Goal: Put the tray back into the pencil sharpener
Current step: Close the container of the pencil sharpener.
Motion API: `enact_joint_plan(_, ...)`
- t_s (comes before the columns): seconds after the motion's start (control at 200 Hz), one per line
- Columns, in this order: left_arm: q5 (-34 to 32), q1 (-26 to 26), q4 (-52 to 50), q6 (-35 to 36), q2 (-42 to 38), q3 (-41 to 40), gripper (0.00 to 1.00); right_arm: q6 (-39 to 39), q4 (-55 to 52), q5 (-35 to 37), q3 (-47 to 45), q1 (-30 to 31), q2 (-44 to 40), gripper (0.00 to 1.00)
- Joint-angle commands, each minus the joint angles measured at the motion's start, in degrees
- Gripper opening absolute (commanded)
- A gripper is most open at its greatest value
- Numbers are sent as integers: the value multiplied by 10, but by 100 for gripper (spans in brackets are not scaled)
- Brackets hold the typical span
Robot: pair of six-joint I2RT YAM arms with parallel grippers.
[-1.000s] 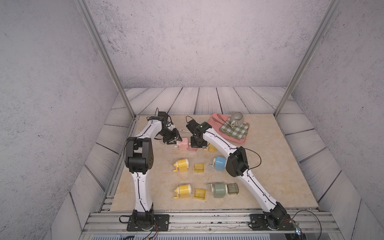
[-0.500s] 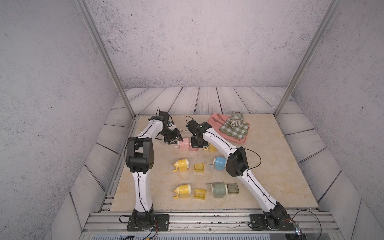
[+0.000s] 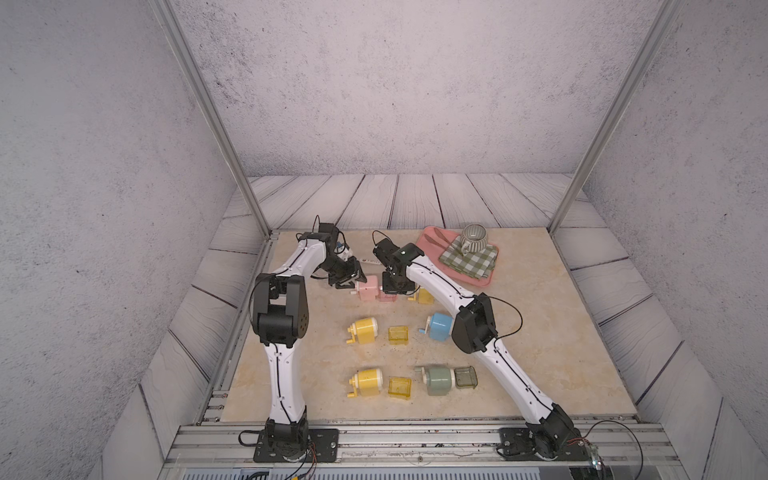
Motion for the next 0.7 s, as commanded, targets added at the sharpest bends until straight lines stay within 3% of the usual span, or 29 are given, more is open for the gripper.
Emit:
enact_joint_plan(0.0,6,-6,-10,9,11,11,51,14,6,-6,-8,-6,-3,13)
enact_joint_plan(0.696,5,-6,-11,12,15,12,51,12,47,-45,-17,-6,0,8)
